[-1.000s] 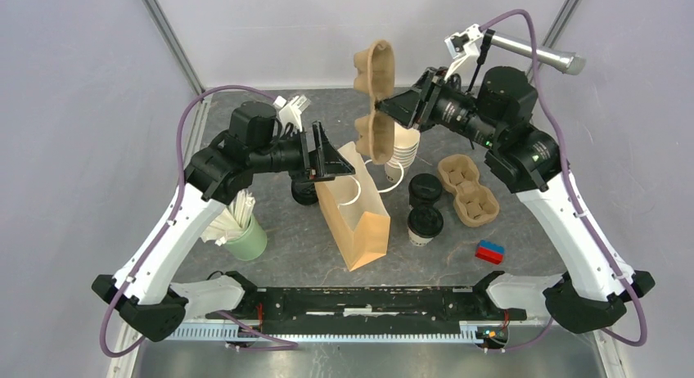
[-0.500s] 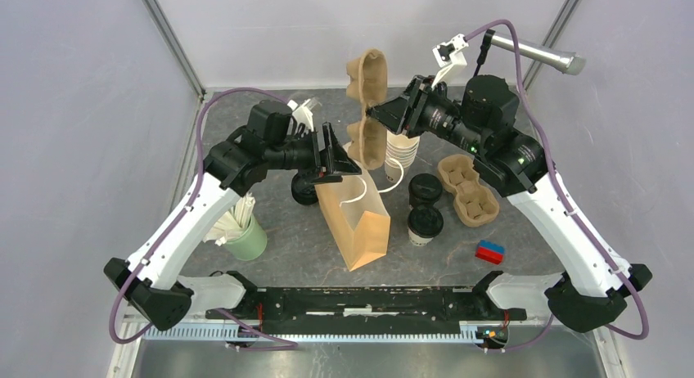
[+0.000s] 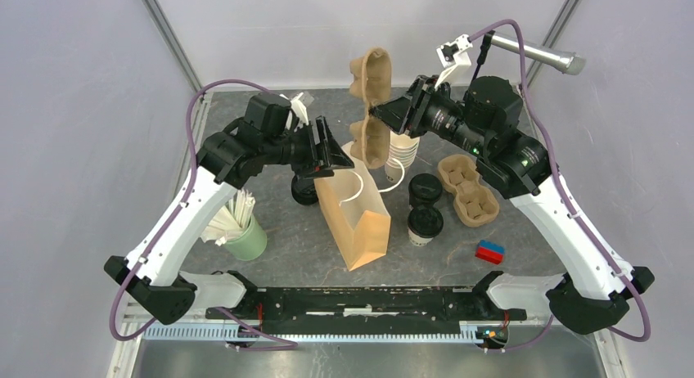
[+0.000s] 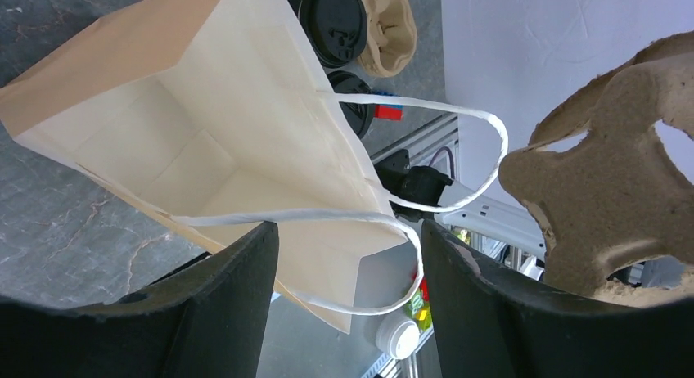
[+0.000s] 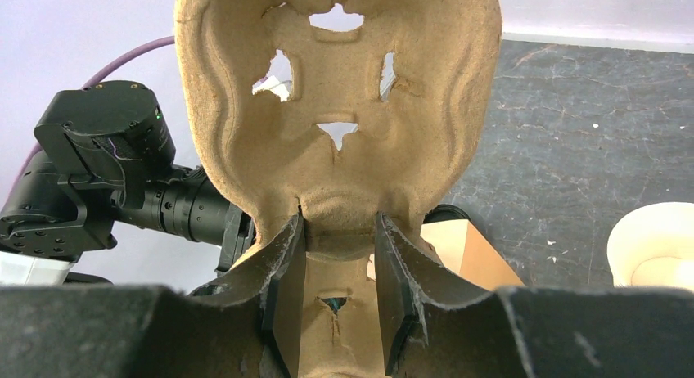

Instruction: Pack the takeout coffee

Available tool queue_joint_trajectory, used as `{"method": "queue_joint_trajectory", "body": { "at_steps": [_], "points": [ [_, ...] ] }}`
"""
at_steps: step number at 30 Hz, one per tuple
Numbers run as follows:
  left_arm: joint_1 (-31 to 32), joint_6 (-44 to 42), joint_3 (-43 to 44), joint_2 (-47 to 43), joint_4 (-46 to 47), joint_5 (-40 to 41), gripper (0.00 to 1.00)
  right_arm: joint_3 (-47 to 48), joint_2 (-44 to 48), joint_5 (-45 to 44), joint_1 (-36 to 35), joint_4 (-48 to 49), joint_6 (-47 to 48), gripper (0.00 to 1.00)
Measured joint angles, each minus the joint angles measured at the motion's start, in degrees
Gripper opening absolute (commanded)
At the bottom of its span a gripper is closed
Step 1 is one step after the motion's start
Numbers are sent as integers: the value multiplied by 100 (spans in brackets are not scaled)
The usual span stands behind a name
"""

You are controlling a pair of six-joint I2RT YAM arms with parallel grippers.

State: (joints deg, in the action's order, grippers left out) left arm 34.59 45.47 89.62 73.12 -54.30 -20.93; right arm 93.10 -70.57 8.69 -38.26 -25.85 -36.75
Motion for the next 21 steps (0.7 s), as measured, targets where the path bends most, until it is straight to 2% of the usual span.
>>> {"method": "queue_joint_trajectory", "body": {
  "at_steps": [15, 21],
  "points": [
    [0, 787, -378, -26, 387, -59, 71, -105, 144, 11, -26, 81, 13, 36],
    [0, 1368, -378, -28, 516, -63, 64, -133, 249, 4, -28, 149, 15, 36]
  ]
}}
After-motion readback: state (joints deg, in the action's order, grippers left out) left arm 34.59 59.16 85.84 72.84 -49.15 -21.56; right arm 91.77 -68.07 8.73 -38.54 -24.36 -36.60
